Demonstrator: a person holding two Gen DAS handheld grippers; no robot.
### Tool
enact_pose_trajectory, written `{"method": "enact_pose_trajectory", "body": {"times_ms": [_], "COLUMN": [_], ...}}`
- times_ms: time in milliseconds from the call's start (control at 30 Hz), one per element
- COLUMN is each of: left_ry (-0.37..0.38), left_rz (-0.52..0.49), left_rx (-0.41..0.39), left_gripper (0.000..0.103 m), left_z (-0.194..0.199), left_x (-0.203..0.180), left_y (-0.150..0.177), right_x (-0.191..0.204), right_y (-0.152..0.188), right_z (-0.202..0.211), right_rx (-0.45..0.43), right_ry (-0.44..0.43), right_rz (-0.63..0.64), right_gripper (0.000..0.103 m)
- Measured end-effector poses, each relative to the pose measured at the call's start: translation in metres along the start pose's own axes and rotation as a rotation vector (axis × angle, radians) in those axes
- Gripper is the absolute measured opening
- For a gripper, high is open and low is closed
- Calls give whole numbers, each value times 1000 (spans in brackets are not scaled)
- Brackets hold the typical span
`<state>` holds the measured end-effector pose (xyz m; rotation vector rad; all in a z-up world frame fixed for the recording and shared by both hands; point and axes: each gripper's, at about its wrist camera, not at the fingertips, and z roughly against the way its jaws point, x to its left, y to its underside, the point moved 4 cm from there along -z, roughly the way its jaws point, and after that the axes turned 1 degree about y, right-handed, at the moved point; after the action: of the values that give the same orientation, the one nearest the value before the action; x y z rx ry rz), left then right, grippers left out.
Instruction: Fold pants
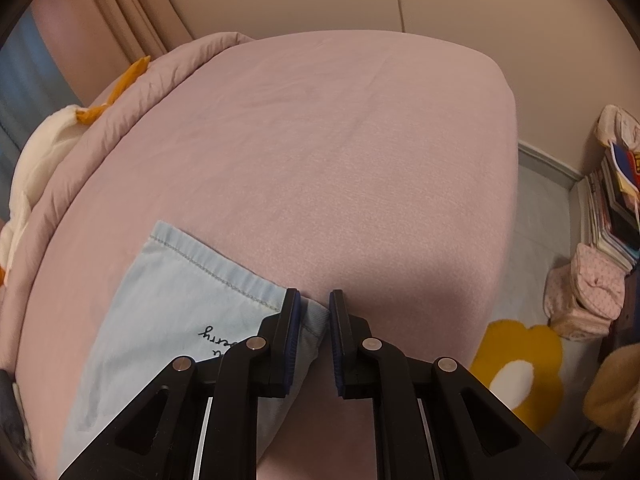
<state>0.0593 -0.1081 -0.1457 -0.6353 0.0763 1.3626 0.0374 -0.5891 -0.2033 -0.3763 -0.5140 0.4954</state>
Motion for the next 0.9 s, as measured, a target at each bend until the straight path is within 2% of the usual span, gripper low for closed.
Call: {"method": "enact_pose_trajectory", "body": {"times_ms": [900], "left_ry": [13], "left_rz": [4], "left_rx": [-4], "left_gripper": [62], "left_z": [1], "left_x": [1], "left_y": [-1], "right_x": [-1], "right_y": [1], "right_z": [1], "right_rx": [0], "right_ry": [-1], "right_rz": [-10], "right_gripper": [13]}}
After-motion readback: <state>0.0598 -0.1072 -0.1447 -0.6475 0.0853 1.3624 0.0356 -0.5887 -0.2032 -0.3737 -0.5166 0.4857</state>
